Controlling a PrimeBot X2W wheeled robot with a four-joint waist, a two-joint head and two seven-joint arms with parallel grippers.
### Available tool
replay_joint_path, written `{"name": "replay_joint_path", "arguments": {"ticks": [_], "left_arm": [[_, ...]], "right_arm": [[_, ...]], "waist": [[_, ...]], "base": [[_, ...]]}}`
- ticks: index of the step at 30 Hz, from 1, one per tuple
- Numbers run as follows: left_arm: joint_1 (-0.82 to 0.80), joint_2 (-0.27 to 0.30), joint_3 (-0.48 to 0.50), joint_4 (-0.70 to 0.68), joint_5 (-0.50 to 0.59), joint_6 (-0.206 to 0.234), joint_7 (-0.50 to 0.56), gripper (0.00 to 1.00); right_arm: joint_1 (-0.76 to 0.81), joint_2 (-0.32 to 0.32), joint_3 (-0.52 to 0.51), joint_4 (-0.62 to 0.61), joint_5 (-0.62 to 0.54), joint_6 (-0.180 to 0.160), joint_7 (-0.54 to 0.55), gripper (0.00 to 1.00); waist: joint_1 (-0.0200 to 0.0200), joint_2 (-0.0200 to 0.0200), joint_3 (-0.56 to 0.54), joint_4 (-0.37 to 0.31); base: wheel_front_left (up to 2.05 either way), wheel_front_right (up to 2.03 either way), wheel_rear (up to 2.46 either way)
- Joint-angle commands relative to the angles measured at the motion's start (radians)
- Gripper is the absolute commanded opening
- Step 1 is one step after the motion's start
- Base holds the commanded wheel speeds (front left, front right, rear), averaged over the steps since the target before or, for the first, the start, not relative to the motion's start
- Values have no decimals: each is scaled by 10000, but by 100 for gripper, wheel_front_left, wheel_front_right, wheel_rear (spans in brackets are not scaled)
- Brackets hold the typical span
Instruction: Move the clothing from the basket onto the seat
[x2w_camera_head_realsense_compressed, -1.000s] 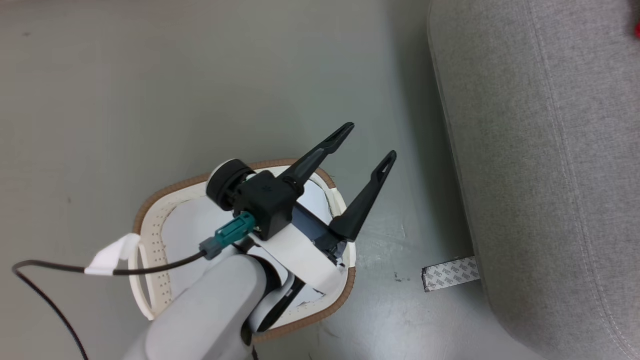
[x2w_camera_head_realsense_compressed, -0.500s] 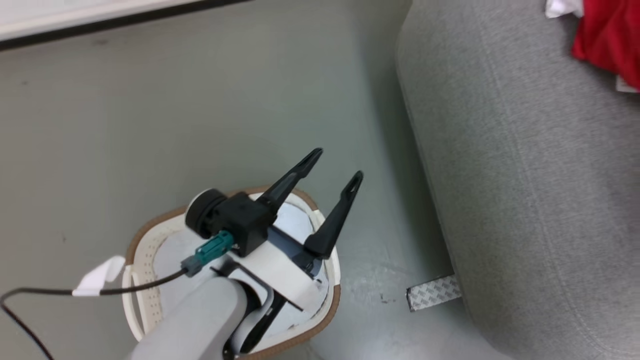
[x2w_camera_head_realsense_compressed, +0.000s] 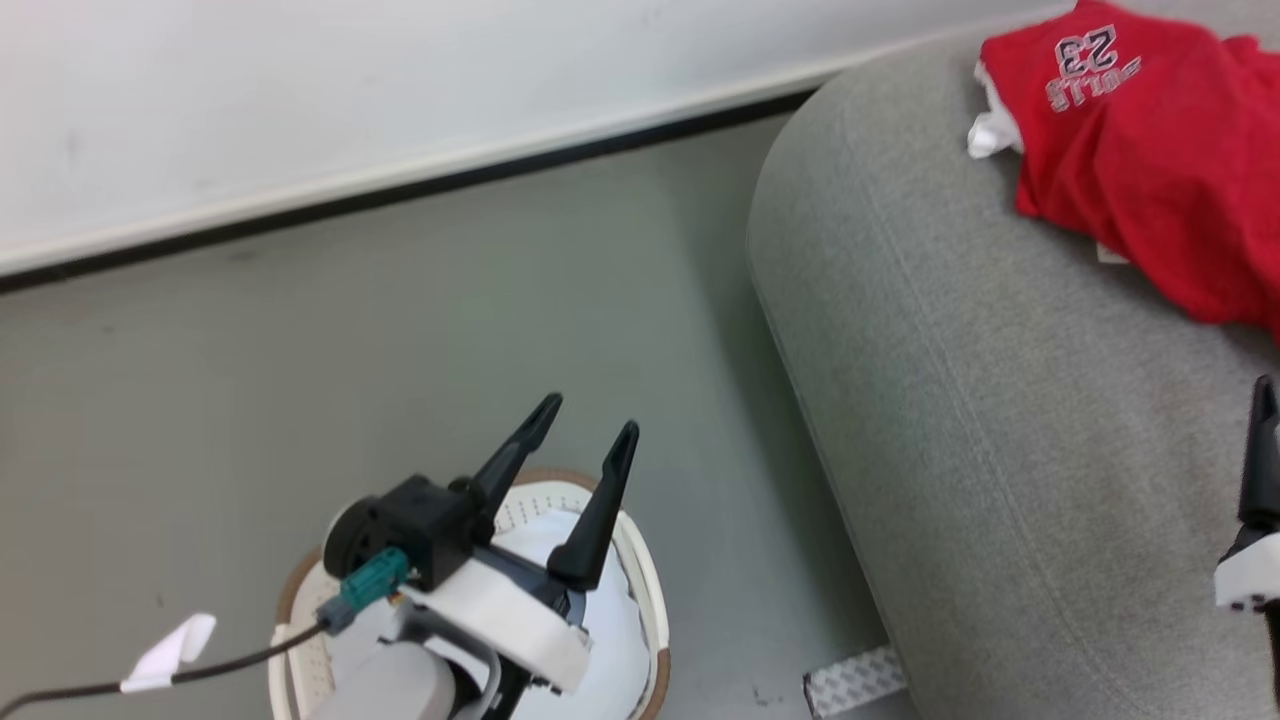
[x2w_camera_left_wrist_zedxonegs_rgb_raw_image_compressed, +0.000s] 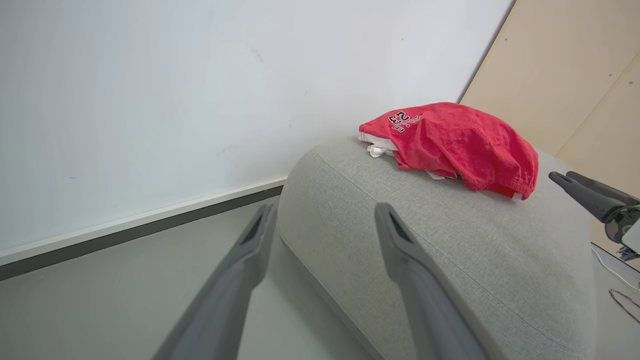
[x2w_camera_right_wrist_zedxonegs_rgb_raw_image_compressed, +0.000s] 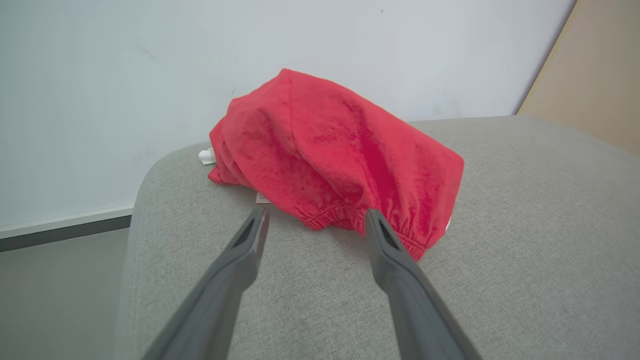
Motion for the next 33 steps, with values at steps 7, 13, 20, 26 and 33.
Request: {"name": "replay_joint_path", "arguments": {"ticks": [7, 13, 20, 26, 33], "left_arm": [[1262, 77, 404, 480, -259, 455, -443, 100], [2061, 180, 912, 762, -186, 689, -584, 100], [3068, -115, 2067, 573, 368, 620, -581, 100], [3803, -627, 3007, 645, 987, 304, -583, 100], [4459, -1297, 3977, 979, 1646, -244, -584, 100]], "right_arm": [[1356, 405, 689, -1905, -241, -25, -30, 100], [1903, 732, 1250, -2713, -406, -23, -31, 100], [2627, 1260, 1808, -3165, -449, -23, -31, 100], [3220, 1534, 2266, -3173, -735, -25, -31, 100], [3709, 1727, 2618, -3023, -1049, -23, -31, 100]], "waist": [[2, 0, -1581, 439], [2, 0, -2200, 725], [2, 0, -2774, 1179], [2, 0, -3137, 1496], [2, 0, -3369, 1699]], "base": [[0, 0, 0], [0, 0, 0], [0, 0, 0], [0, 0, 0], [0, 0, 0]]}}
